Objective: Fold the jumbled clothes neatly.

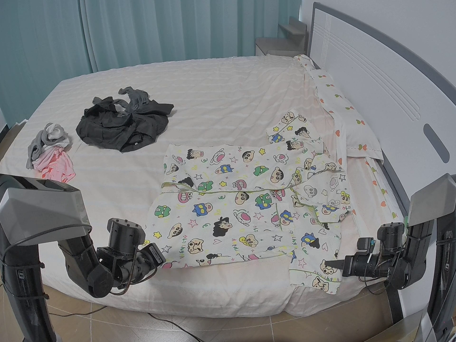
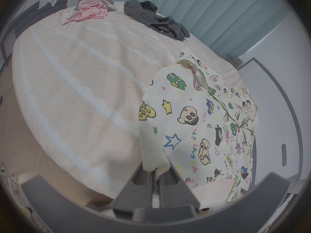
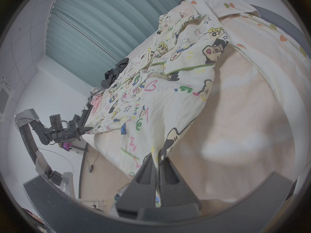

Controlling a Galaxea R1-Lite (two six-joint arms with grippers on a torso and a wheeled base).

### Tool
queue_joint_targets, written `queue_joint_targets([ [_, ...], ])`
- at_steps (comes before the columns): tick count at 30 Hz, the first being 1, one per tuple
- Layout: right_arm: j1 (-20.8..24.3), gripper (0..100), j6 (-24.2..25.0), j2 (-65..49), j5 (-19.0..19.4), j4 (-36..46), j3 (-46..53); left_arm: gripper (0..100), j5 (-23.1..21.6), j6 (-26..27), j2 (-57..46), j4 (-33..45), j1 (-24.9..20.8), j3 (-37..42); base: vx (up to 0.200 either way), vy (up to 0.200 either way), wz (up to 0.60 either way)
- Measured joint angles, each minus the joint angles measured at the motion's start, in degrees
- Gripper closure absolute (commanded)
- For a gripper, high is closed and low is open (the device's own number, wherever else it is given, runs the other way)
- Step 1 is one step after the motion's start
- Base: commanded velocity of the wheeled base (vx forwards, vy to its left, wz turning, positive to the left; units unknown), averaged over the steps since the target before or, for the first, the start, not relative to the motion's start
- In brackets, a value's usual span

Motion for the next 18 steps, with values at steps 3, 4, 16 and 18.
queue_joint_targets([
  [3,0.29,100,0.00,-0.13,0.22,-0.11,0.84,100,-0.17,-0.01,-0.63,-0.04,-0.06,0.90,0.000,0.000,0.00],
  [4,0.33,100,-0.05,-0.20,0.29,-0.10,1.22,100,-0.34,-0.01,-0.89,-0.02,-0.09,1.29,0.000,0.000,0.00],
  [16,0.35,100,-0.51,-1.79,2.34,-1.28,6.44,100,-1.38,0.00,-3.34,-0.02,-0.15,5.42,0.000,0.000,0.00],
  [18,0.35,100,-1.04,-1.95,2.46,-2.10,7.81,100,-1.45,0.02,-3.47,0.00,-0.20,6.03,0.000,0.000,0.00],
])
